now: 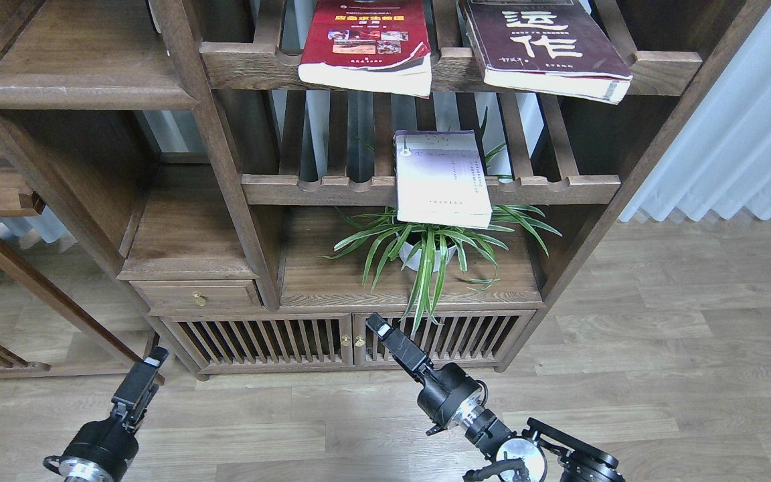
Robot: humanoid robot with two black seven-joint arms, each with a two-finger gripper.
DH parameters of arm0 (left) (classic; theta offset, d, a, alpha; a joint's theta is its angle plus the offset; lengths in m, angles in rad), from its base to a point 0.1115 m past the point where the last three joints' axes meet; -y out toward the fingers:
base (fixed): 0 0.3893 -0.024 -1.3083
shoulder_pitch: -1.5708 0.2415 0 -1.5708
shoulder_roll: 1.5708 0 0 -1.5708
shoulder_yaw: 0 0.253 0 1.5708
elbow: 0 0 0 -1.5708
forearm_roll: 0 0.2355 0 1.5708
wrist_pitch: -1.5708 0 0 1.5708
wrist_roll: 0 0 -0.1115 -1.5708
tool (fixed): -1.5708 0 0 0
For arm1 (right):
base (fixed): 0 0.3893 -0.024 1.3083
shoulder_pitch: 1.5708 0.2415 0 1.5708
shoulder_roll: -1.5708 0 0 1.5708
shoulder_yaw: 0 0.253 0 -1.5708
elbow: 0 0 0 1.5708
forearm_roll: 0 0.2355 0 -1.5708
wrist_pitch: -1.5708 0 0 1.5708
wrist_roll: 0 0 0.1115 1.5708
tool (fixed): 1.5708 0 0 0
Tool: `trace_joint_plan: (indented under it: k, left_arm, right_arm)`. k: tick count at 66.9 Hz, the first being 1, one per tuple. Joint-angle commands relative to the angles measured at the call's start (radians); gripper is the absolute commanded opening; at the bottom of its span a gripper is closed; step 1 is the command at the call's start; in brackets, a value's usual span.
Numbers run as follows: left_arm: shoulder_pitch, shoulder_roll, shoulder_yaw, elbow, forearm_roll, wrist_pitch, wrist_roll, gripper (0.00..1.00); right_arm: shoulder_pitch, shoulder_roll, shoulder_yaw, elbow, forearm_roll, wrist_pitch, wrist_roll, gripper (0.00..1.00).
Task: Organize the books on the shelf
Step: 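Raise the right gripper toward the white booklet on the middle shelf, then grasp the white booklet with the right gripper and pull it out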
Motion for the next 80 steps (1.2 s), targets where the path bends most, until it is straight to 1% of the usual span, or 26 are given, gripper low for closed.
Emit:
trace_joint_plan:
  k: [1,7,15,21,32,55,64,65,68,72,73,74,75,76,77,79,80]
  left_arm:
    - [0.007,0.014,-0.003,0.003,-0.004,0.000,-0.004,1.00]
    - [0.007,0.017,-0.006,0.005,-0.012,0.000,-0.010,1.00]
    - [0.007,0.017,-0.003,0.006,-0.012,0.000,-0.010,1.00]
    - [0.009,0.017,-0.001,0.006,-0.012,0.000,-0.010,1.00]
    - [0.009,0.019,-0.003,0.006,-0.012,0.000,-0.012,1.00]
    - [0.013,0.019,-0.001,0.008,-0.010,0.000,-0.009,1.00]
    - [0.013,0.019,-0.003,0.008,-0.012,0.000,-0.009,1.00]
    - [0.015,0.019,-0.001,0.008,-0.010,0.000,-0.009,1.00]
    - [0.015,0.019,-0.003,0.008,-0.010,0.000,-0.009,1.00]
    - [0.015,0.019,-0.001,0.008,-0.010,0.000,-0.009,1.00]
    - [0.015,0.019,-0.001,0.008,-0.012,0.000,-0.009,1.00]
    - [0.015,0.019,-0.001,0.008,-0.012,0.000,-0.009,1.00]
    - [0.015,0.019,-0.001,0.008,-0.012,0.000,-0.009,1.00]
    - [0.015,0.019,-0.001,0.008,-0.010,0.000,-0.009,1.00]
    - [0.015,0.019,-0.001,0.008,-0.010,0.000,-0.009,1.00]
    - [0.015,0.019,-0.001,0.008,-0.012,0.000,-0.009,1.00]
    - [0.015,0.019,-0.001,0.008,-0.010,0.000,-0.009,1.00]
  right_arm:
    - [0.006,0.000,0.005,-0.002,0.001,0.000,0.006,1.00]
    - [0.028,0.000,0.048,-0.005,0.007,0.000,0.008,1.00]
    - [0.071,0.000,0.146,-0.074,0.021,0.000,0.008,1.00]
    - [0.091,0.000,0.221,-0.085,0.041,0.000,0.005,1.00]
    - [0.101,0.000,0.224,-0.088,0.044,0.000,0.002,1.00]
    - [0.181,0.000,0.229,-0.100,0.064,0.000,0.008,1.00]
    - [0.226,0.000,0.230,-0.100,0.096,-0.081,0.008,1.00]
    - [0.247,0.000,0.229,-0.102,0.125,-0.113,0.008,0.99]
    - [0.256,0.000,0.226,-0.102,0.139,-0.139,0.008,0.99]
    - [0.266,0.000,0.226,-0.102,0.154,-0.183,0.008,0.92]
    - [0.266,0.000,0.226,-0.102,0.156,-0.193,0.009,0.88]
    - [0.266,0.000,0.226,-0.102,0.156,-0.193,0.009,0.88]
    - [0.266,0.000,0.226,-0.102,0.158,-0.197,0.009,0.81]
    - [0.266,0.000,0.226,-0.102,0.158,-0.197,0.009,0.78]
    - [0.266,0.000,0.227,-0.102,0.161,-0.196,0.009,0.70]
    - [0.266,0.000,0.230,-0.102,0.165,-0.188,0.009,0.60]
    - [0.266,0.000,0.232,-0.102,0.170,-0.184,0.009,0.52]
